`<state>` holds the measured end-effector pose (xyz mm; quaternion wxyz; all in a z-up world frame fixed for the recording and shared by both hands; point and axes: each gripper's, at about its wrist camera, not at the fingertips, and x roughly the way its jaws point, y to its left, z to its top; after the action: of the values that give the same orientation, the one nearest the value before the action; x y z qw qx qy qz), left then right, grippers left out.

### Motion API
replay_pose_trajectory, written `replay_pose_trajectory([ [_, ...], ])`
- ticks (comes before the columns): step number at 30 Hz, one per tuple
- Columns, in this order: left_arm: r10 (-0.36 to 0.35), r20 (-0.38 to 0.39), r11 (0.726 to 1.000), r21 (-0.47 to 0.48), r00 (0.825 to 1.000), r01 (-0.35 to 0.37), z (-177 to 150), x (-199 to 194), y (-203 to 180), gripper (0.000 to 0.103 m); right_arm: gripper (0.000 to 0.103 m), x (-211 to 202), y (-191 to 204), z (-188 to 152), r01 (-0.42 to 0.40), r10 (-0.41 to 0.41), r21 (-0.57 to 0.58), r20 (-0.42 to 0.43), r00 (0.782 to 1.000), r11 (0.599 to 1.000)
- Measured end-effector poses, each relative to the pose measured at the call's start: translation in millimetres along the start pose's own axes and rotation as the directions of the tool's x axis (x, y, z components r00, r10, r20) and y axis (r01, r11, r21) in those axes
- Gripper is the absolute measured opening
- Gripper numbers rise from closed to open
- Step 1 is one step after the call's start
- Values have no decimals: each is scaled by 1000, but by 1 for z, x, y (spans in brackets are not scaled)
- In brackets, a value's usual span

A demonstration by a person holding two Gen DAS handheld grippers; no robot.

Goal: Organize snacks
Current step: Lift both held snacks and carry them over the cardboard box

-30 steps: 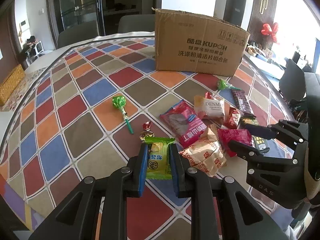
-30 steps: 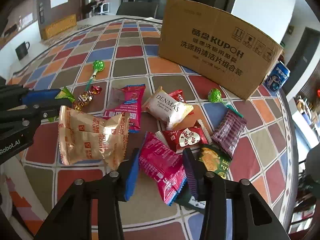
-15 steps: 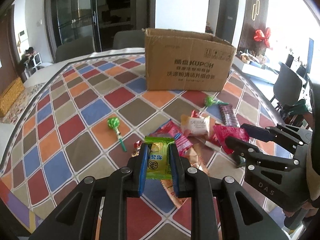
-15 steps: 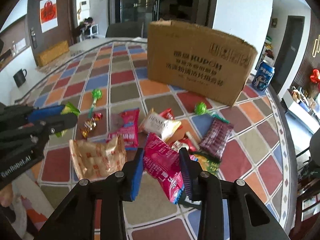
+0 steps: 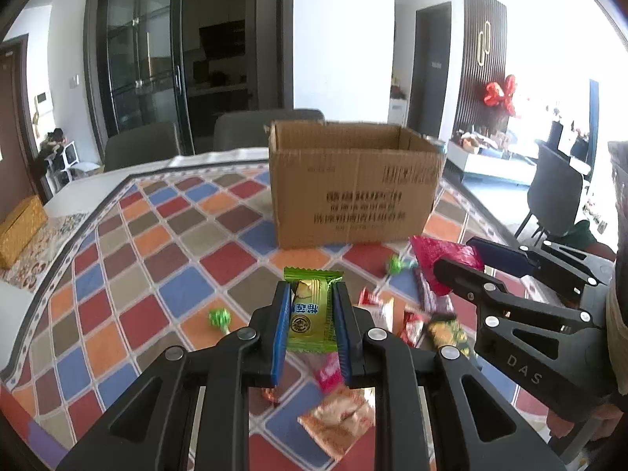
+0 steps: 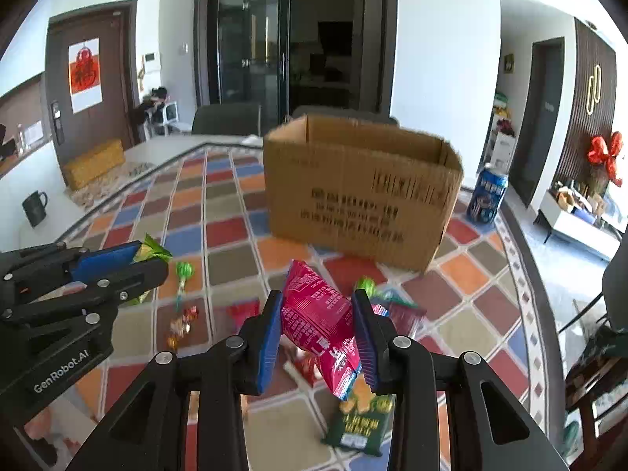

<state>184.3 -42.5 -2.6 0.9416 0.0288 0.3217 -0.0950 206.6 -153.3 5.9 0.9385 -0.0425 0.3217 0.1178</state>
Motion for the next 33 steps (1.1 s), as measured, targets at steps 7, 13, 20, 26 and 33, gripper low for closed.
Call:
replay_pose_trajectory([
  [7, -4, 66, 1000, 13, 998, 4, 31, 2, 2, 22, 36, -6, -6, 23, 14, -15, 13, 76, 997, 1000],
  [13, -16, 118, 1000, 23, 993, 14, 65, 9, 2, 22, 36, -7, -16, 49, 29, -34, 38, 136, 990, 999],
  [20, -22, 147, 999, 48, 989, 15, 106, 30, 2, 22, 36, -2, -28, 84, 55, -62, 40, 193, 979, 998],
  [26, -43, 116, 998, 50, 992, 37, 135, 58, 5, 22, 36, 11, -35, 115, 81, -85, 24, 210, 974, 996],
  [33, -48, 59, 996, 72, 997, 43, 153, 95, 6, 22, 36, 40, -45, 139, 95, -96, 15, 181, 979, 995],
])
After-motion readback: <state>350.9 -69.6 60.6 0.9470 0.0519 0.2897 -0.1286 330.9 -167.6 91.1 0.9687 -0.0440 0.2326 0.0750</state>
